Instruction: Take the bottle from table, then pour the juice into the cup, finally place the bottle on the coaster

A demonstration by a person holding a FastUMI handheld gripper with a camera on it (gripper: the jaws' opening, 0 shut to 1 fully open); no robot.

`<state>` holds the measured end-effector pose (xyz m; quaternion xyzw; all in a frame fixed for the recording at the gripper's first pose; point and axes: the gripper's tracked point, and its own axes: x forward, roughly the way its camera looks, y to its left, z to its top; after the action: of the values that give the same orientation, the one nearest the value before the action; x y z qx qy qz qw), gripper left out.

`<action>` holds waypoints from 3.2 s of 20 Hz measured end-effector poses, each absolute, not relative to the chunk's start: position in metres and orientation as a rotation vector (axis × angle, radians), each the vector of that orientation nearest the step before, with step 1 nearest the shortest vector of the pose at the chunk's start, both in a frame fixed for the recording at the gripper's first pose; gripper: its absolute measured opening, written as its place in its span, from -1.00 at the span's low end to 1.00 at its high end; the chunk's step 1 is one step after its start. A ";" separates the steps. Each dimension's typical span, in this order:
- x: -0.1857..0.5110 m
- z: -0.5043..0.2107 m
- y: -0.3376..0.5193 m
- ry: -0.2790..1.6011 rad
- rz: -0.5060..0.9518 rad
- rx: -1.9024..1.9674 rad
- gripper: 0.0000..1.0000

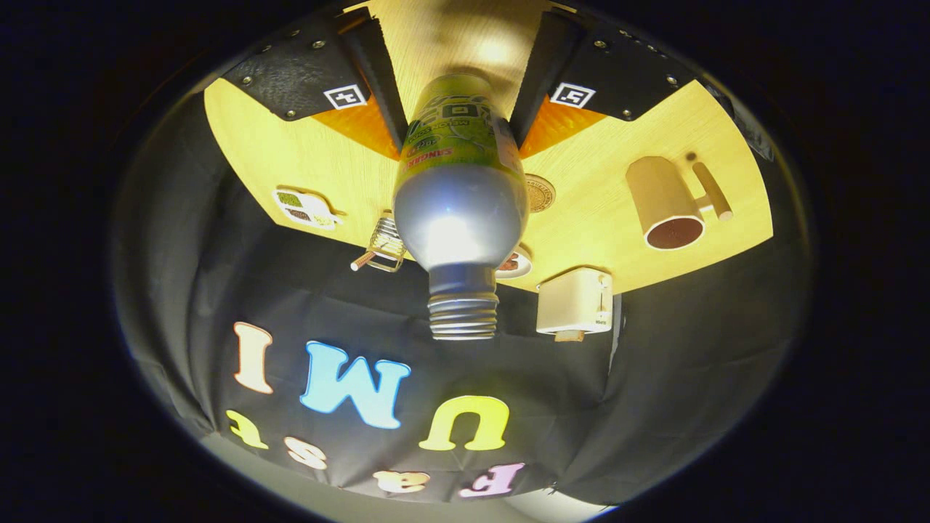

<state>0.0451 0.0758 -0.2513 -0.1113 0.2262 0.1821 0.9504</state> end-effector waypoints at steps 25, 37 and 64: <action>0.048 -0.232 0.137 0.468 0.468 -0.732 0.55; 0.038 -0.237 0.163 0.477 0.504 -0.983 0.55; 0.041 -0.232 0.177 0.585 0.480 -1.523 0.54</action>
<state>0.0407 0.1774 -0.2317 -0.6731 0.2585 0.2121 0.6597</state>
